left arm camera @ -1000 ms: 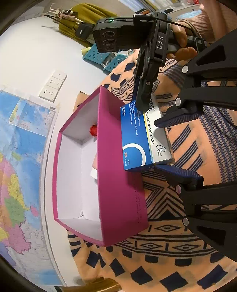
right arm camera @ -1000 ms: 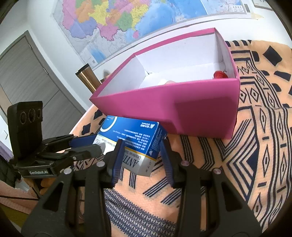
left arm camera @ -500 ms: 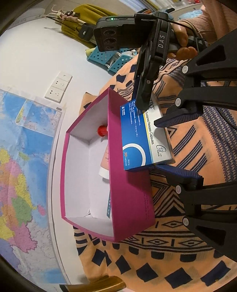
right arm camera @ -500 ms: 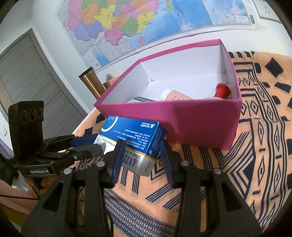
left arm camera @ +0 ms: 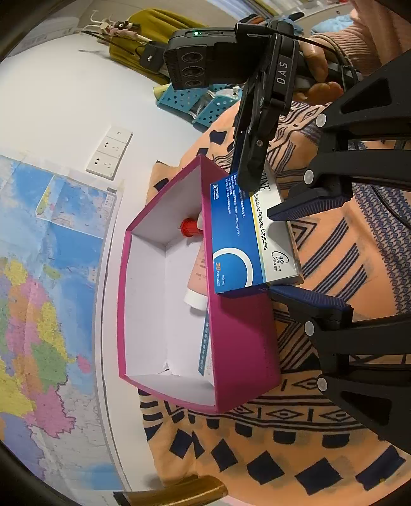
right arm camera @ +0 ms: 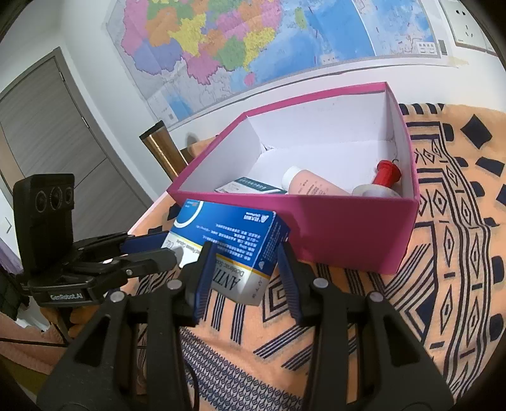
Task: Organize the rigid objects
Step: 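Lift the capsule box and carry it over the magenta box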
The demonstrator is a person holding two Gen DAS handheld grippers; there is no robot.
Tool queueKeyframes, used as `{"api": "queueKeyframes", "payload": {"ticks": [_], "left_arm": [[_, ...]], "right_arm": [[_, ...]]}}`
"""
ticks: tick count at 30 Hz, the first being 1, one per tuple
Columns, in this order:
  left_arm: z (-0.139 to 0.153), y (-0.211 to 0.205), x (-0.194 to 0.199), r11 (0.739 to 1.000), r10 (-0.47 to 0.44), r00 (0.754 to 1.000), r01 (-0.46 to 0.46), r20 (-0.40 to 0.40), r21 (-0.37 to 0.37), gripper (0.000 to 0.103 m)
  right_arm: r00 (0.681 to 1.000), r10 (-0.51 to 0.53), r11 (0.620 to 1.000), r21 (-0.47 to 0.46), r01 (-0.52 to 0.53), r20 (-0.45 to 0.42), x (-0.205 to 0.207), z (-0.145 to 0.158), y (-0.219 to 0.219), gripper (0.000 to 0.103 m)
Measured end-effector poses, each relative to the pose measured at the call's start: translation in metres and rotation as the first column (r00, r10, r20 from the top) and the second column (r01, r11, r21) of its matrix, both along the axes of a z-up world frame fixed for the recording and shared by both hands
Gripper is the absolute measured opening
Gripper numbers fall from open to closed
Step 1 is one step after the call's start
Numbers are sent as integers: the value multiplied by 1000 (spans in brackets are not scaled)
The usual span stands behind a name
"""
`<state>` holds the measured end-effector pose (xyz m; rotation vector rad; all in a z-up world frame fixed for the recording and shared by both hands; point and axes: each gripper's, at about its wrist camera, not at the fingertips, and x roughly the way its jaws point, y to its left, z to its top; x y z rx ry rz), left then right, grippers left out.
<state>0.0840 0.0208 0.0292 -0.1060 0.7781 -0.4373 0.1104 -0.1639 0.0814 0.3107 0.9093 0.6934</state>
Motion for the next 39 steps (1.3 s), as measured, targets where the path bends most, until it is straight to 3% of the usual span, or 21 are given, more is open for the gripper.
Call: {"api": "queueKeyframes", "payload": {"ticks": [39], "left_arm": [[22, -5, 14, 1000, 6, 997, -7, 75, 10, 42]], "right_arm": [[997, -9, 1000, -3, 10, 80, 16, 22, -5, 44]]}}
